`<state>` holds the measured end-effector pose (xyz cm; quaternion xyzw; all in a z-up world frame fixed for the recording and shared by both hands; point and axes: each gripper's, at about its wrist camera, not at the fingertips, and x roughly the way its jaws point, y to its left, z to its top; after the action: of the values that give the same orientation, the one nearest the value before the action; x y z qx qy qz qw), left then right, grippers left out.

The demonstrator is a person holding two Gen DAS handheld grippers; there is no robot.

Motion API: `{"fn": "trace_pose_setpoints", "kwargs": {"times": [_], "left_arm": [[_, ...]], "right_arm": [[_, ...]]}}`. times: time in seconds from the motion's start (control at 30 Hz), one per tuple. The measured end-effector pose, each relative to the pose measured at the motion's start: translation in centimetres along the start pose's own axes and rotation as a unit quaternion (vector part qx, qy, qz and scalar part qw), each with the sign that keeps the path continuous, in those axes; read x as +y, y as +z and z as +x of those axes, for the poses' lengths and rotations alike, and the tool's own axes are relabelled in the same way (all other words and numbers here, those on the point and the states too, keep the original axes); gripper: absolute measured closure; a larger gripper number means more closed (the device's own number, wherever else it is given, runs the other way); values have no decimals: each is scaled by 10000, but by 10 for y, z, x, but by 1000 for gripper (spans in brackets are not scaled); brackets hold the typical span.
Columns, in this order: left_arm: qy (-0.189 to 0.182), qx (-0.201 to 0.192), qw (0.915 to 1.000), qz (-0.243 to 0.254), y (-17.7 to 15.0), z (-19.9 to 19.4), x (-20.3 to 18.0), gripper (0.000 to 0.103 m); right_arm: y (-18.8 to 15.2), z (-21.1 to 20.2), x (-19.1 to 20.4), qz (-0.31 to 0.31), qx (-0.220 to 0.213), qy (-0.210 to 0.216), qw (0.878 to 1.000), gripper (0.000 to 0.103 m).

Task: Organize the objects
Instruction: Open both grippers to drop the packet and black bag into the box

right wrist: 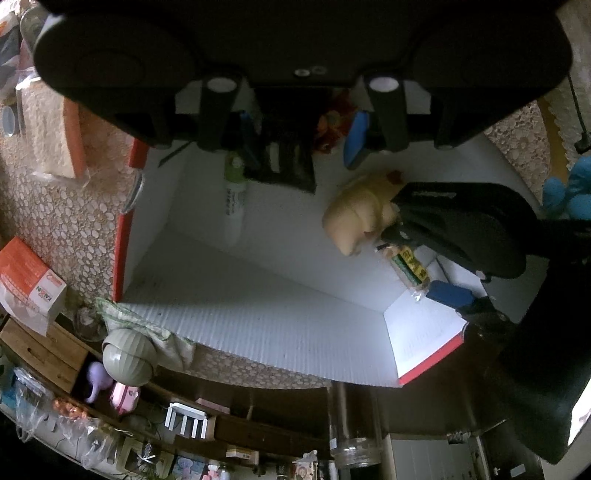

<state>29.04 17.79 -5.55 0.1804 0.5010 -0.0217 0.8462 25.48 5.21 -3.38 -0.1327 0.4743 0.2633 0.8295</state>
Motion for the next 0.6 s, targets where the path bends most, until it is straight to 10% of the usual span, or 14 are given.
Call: {"fn": "trace_pose_setpoints", "kwargs": {"times": [0.6], "left_arm": [[-162,-609,9964,-568,-6,-52,13,24]], "right_arm": [[-16,-55,-17,242,-603,172,9977,39]]}}
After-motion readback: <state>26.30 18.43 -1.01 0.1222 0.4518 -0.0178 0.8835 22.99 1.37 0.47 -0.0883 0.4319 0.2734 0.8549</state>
